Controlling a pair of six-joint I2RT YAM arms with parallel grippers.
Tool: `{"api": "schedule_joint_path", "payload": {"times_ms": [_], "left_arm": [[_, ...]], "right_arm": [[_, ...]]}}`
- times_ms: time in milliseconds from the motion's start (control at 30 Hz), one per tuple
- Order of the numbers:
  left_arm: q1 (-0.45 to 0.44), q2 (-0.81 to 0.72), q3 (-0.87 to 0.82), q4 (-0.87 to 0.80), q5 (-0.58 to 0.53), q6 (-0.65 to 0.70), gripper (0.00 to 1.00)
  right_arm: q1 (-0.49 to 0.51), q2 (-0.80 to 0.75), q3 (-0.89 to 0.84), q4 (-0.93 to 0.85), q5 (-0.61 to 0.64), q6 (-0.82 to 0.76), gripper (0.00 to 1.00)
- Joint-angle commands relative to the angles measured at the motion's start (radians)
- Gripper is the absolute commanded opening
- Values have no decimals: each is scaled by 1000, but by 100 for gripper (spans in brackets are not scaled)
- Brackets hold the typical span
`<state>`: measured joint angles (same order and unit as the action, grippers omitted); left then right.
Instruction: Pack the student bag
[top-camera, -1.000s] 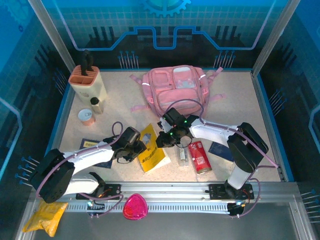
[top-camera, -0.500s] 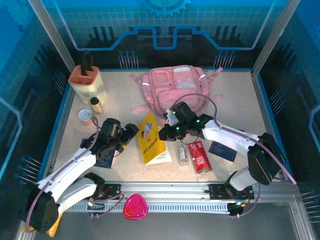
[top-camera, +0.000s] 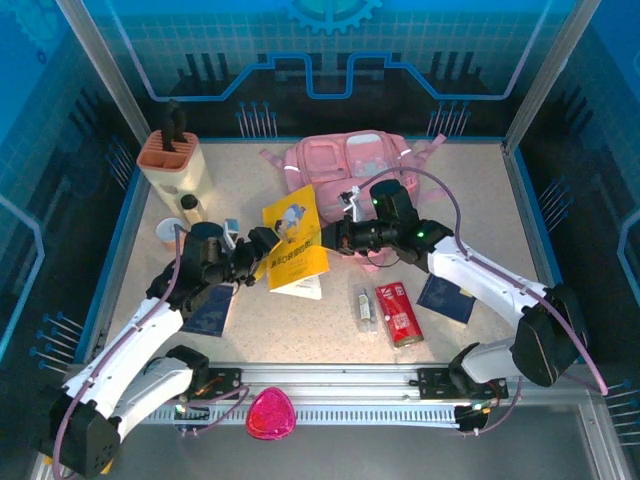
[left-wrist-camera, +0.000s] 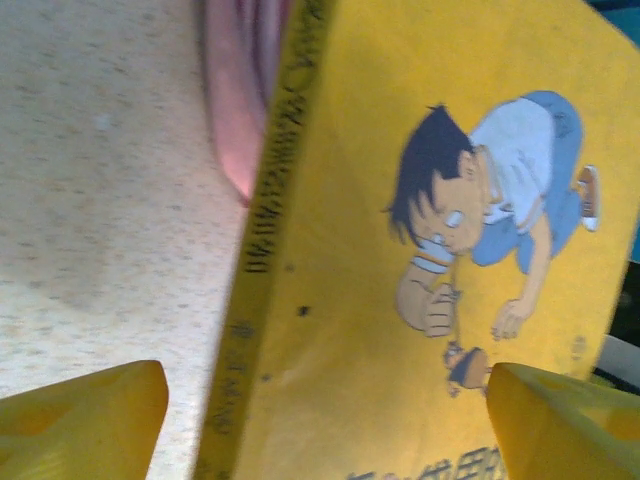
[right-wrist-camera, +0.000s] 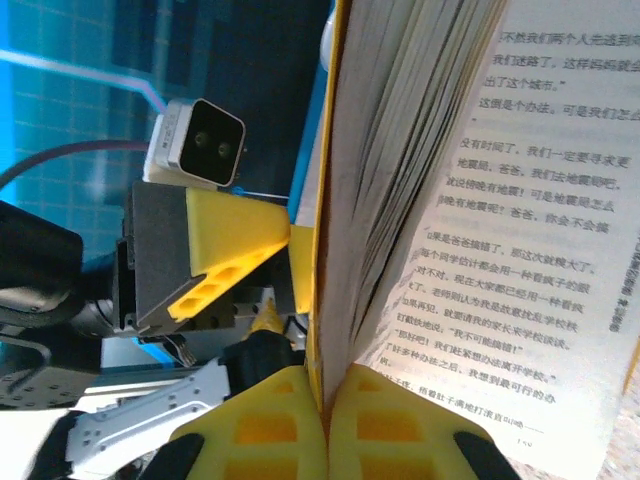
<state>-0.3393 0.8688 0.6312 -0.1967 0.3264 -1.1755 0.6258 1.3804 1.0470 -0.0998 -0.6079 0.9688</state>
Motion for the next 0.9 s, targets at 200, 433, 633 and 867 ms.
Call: {"api": "schedule_joint_path", "payload": {"times_ms": [200,433,633,867], "left_arm": [[2,-10,27,229,98,-86,51],[-3,-7,13,320,95,-121,23],[-3,2,57,315,81,-97,4],[-5,23,101,376,70,-93,0]], "right_arm": [[-16,34,-30,156,-54,36,0],[-19,48,-41,150,-54,31,4],[-33,25,-42,102,-50,9,21],[-84,-33,-60,2,-37,-20,72]]}}
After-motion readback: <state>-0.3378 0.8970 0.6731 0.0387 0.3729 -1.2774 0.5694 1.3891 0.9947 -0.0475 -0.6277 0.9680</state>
